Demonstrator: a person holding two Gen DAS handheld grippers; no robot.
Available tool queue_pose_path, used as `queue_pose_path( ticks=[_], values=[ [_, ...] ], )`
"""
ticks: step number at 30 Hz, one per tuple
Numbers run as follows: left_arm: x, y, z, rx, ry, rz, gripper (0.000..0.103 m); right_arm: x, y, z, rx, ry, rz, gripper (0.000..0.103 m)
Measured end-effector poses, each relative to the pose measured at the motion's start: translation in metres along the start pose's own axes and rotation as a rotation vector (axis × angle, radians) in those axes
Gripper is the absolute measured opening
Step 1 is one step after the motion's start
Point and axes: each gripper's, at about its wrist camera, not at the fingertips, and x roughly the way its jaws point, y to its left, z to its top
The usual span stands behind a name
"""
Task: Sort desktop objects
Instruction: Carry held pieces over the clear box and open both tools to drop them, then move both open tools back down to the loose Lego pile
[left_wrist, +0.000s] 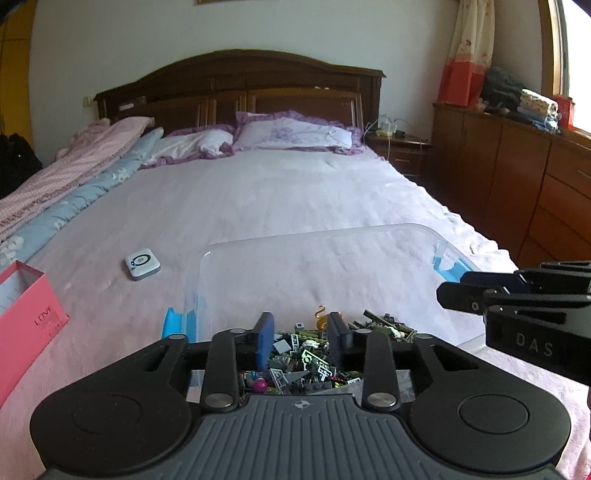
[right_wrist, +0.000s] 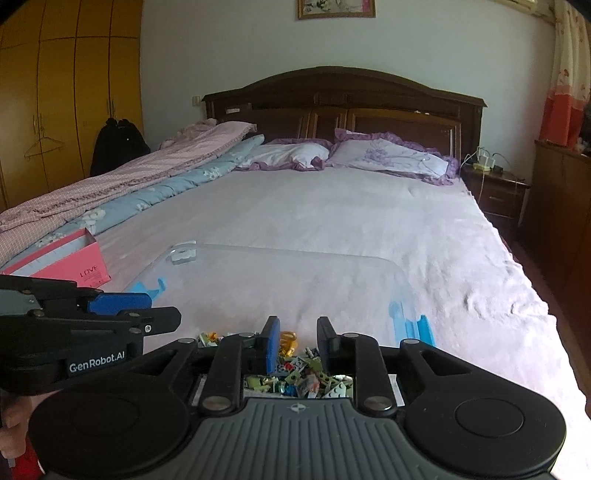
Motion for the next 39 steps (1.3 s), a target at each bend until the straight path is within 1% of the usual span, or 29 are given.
queue_pose_path(
  ticks=[2, 3, 4, 6, 8, 10, 16, 19, 22, 24, 31, 35, 39],
  values=[
    [-0.002, 0.001, -0.001, -0.007, -0.002, -0.006, 0.059, -0.006, -0.001, -0.005, 0.006, 0.000, -0.001, 0.027],
    [-0.004, 0.002, -0.001, -0.011, -0.004, -0.008, 0.062, -0.009, -0.001, -0.008, 0.009, -0.001, -0.003, 0.028],
    [-0.005, 0.002, -0.002, -0.012, -0.005, -0.012, 0.065, -0.013, -0.001, -0.010, 0.012, -0.002, -0.004, 0.029],
    [-0.007, 0.002, -0.002, -0.010, -0.004, -0.020, 0.066, -0.022, -0.001, -0.018, 0.017, -0.001, -0.006, 0.030],
    [-0.009, 0.001, -0.005, 0.003, -0.004, -0.015, 0.070, -0.031, -0.001, -0.026, 0.019, 0.001, -0.008, 0.030],
    [-0.012, -0.001, -0.009, 0.013, -0.006, -0.009, 0.071, -0.038, -0.002, -0.034, 0.020, 0.003, -0.014, 0.030],
    [-0.027, 0.001, -0.026, 0.024, -0.028, -0.043, 0.080, -0.059, -0.002, -0.057, 0.054, 0.015, -0.017, 0.032],
    [-0.038, 0.006, -0.040, 0.024, -0.016, -0.028, 0.081, -0.070, -0.002, -0.071, 0.070, 0.028, -0.014, 0.034],
    [-0.049, 0.014, -0.061, 0.014, 0.020, -0.033, 0.081, -0.082, -0.002, -0.089, 0.094, 0.048, 0.001, 0.038],
    [-0.057, 0.020, -0.078, 0.012, 0.056, -0.032, 0.081, -0.088, -0.001, -0.103, 0.102, 0.070, 0.014, 0.040],
    [-0.074, 0.034, -0.131, -0.013, 0.193, -0.016, 0.081, -0.091, 0.014, -0.151, 0.120, 0.178, 0.061, 0.040],
    [-0.079, 0.038, -0.150, -0.037, 0.248, -0.010, 0.081, -0.088, 0.035, -0.168, 0.074, 0.222, 0.092, 0.040],
    [-0.080, 0.036, -0.158, -0.031, 0.272, -0.002, 0.081, -0.084, 0.059, -0.172, -0.004, 0.247, 0.125, 0.039]
  ],
)
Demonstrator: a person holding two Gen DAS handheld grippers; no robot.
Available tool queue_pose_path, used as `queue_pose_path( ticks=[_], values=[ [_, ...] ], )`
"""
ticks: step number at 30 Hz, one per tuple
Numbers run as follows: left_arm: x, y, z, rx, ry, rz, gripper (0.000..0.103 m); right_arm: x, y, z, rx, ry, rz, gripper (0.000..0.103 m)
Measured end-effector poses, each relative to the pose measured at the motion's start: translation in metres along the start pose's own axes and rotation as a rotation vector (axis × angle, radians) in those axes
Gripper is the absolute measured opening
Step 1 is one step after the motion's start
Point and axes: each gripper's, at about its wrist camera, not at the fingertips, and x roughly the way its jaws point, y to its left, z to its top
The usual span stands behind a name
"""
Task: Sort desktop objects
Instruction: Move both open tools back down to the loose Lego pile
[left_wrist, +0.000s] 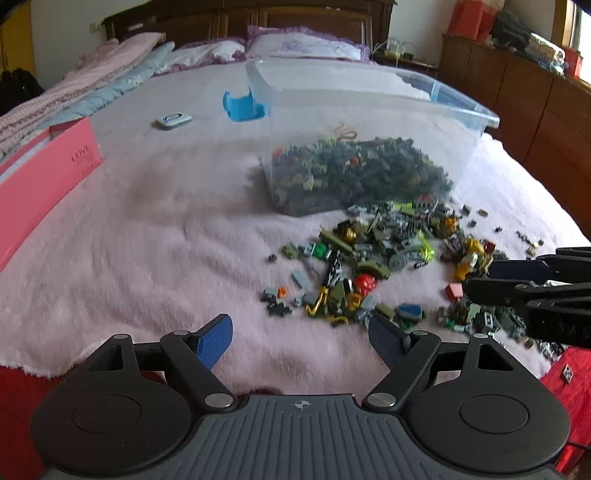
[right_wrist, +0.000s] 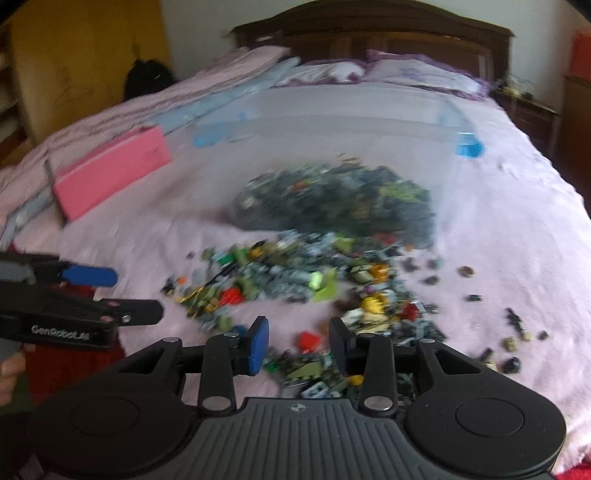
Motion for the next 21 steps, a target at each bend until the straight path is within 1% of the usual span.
queue_pose_path(
  ticks=[3, 9, 13, 15, 16, 17, 18, 21],
  values=[
    [0.003, -0.001, -0.003, -0.002, 0.010, 0.005, 0.081, 0.007, 0.012, 0.002, -0.039, 0.023, 0.020, 0.037],
    [0.006, 0.001, -0.007, -0.013, 0.024, 0.007, 0.081, 0.031, 0.023, 0.003, -0.092, 0.067, 0.048, 0.034],
    [0.006, 0.001, -0.008, -0.011, 0.026, 0.007, 0.081, 0.044, 0.029, 0.006, -0.129, 0.087, 0.064, 0.031],
    [0.006, 0.001, -0.008, -0.009, 0.024, 0.002, 0.081, 0.049, 0.033, 0.006, -0.161, 0.086, 0.067, 0.027],
    [0.005, 0.001, -0.008, -0.007, 0.021, -0.002, 0.080, 0.051, 0.035, 0.005, -0.177, 0.083, 0.064, 0.020],
    [0.005, -0.001, -0.008, -0.002, 0.016, -0.006, 0.079, 0.052, 0.037, 0.005, -0.191, 0.080, 0.057, 0.019],
    [0.004, -0.002, -0.007, 0.000, 0.011, -0.008, 0.078, 0.052, 0.039, 0.004, -0.206, 0.077, 0.050, 0.018],
    [0.006, -0.007, -0.004, 0.005, 0.002, -0.024, 0.070, 0.051, 0.039, 0.003, -0.204, 0.071, 0.037, 0.017]
  ],
)
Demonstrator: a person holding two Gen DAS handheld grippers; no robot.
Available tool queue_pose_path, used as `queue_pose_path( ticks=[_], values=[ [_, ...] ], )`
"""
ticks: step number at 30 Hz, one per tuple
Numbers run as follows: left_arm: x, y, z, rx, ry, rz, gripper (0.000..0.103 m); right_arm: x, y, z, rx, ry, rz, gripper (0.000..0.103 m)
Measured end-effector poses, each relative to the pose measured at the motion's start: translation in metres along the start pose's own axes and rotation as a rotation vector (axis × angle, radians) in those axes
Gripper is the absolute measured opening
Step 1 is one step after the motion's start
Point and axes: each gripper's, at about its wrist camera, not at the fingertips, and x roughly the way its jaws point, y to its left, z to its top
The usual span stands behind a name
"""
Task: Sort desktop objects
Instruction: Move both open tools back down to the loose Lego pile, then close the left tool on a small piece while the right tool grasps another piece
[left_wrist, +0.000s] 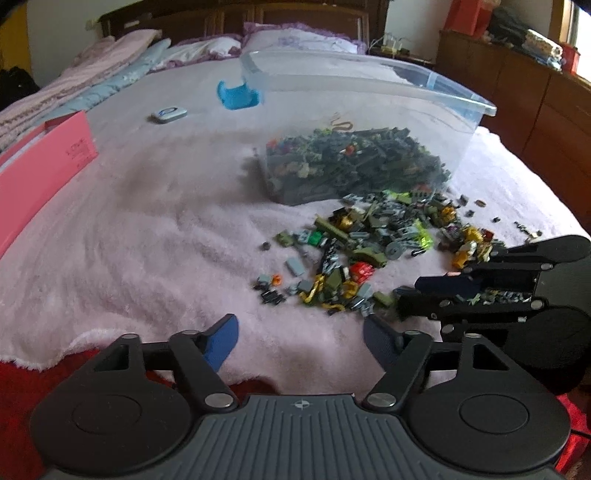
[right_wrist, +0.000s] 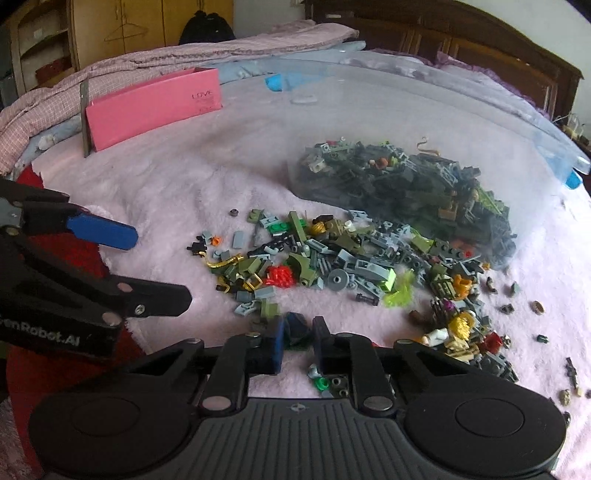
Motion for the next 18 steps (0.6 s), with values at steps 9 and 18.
queue_pose_path(
  ticks=[9, 18],
  values=[
    [0.020, -0.018, 0.011, 0.021, 0.005, -0.048, 0.056, -0.022, -0.024, -0.029, 0.095, 0.032, -0.044, 0.012],
    [0.040, -0.064, 0.014, 0.170, 0.016, -0.146, 0.028, -0.023, -0.026, -0.037, 0.131, 0.022, -0.050, 0.011]
  ],
)
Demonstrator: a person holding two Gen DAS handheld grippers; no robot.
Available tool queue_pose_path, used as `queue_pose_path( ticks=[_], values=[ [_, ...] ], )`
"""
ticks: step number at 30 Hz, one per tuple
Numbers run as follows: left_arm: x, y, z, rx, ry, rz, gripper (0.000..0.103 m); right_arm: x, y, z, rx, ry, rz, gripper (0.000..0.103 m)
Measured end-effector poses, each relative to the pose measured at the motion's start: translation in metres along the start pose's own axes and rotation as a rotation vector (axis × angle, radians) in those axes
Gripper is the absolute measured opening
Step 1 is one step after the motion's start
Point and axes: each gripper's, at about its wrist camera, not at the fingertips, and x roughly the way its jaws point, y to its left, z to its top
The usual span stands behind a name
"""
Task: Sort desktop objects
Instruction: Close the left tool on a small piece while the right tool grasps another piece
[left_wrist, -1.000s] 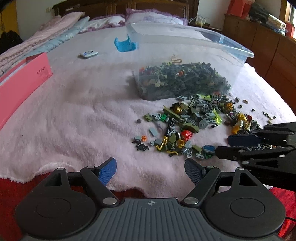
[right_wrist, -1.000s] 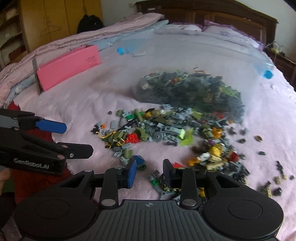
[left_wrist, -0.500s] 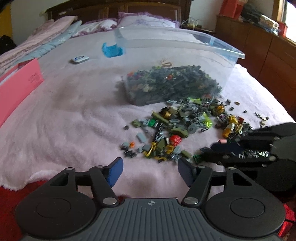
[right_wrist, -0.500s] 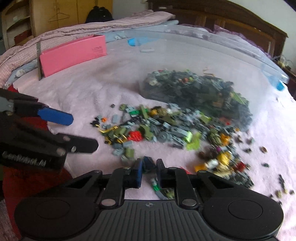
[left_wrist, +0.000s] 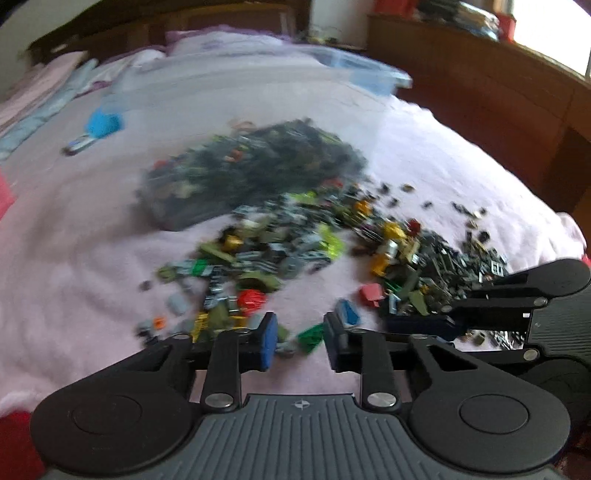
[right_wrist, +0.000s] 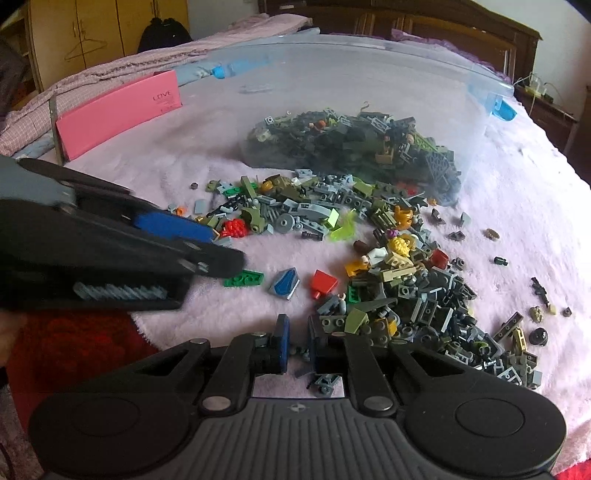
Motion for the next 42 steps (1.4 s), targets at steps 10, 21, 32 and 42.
queue_pose_path(
  ticks=[10, 21, 32, 42],
  values=[
    [0.009, 0.009, -0.006, -0.033, 0.024, 0.074, 0.033, 0.000, -0.002, -0.002, 0.023, -0.008, 0.006, 0.012],
    [0.009, 0.001, -0.006, 0.097, 0.033, 0.082, 0.028, 0.000, -0.001, -0.004, 0.031, -0.015, 0.005, 0.013],
    [0.014, 0.005, -0.003, 0.054, 0.053, 0.023, 0.017, 0.000, -0.002, -0.004, 0.034, -0.018, 0.007, 0.013],
    [-0.013, 0.023, -0.010, -0.040, 0.025, 0.053, 0.017, -0.004, 0.004, 0.003, -0.004, -0.036, 0.011, 0.015]
  ],
)
